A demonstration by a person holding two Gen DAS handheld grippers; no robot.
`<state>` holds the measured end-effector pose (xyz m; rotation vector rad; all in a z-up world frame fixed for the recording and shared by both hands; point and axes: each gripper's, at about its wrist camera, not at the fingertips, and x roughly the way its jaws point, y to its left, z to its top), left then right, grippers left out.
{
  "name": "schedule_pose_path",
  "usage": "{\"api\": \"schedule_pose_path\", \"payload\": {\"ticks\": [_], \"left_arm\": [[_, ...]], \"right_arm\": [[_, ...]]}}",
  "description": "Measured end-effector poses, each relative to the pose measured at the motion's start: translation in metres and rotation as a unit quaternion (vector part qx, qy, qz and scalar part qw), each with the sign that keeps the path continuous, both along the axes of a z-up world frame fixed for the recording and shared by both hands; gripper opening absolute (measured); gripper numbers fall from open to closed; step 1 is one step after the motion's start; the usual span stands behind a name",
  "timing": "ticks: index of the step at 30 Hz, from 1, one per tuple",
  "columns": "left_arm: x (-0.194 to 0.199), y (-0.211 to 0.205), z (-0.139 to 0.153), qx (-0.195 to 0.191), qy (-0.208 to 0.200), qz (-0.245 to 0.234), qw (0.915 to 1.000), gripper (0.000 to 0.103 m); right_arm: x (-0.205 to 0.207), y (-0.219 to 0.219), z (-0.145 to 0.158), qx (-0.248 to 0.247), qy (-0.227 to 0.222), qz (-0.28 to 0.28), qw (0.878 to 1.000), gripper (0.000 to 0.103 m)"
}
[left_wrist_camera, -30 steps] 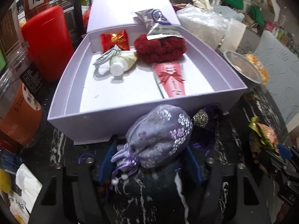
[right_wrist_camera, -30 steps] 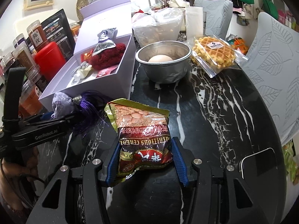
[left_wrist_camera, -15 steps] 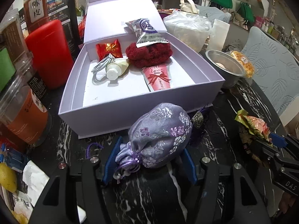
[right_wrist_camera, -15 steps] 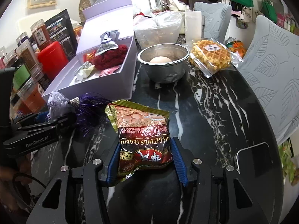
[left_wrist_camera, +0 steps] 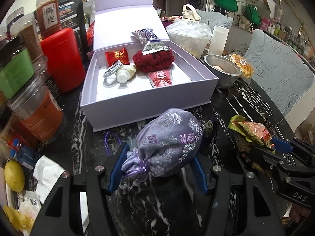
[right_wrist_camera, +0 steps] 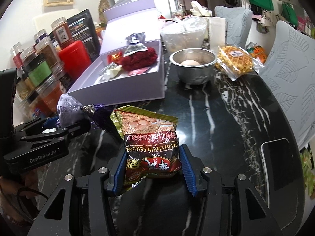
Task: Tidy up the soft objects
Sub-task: 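Lift the sachet and cereal bag and carry both over the gift box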
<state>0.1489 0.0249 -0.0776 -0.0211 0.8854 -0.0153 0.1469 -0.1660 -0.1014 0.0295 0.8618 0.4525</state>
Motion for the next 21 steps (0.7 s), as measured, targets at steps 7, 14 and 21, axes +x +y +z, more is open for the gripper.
{"api": "schedule_pose_path", "payload": {"ticks": [7, 14, 21], "left_arm": [[-0.022, 0.014, 0.007, 0.001, -0.007, 0.011, 0.9999, 0.060], [-0.046, 0.032, 0.018, 0.003, -0.018, 0.028, 0.9994, 0.060], [-0.065, 0.044, 0.039, 0.007, -0.037, 0.034, 0.9987, 0.060]], "right_arm": [[-0.017, 0.023, 0.007, 0.006, -0.006, 0.032, 0.999, 0.050], [-0.036, 0.044, 0.015, 0.016, -0.011, 0.063, 0.998, 0.050], [-0.051, 0.060, 0.031, 0.023, -0.024, 0.083, 0.996, 0.050]]}}
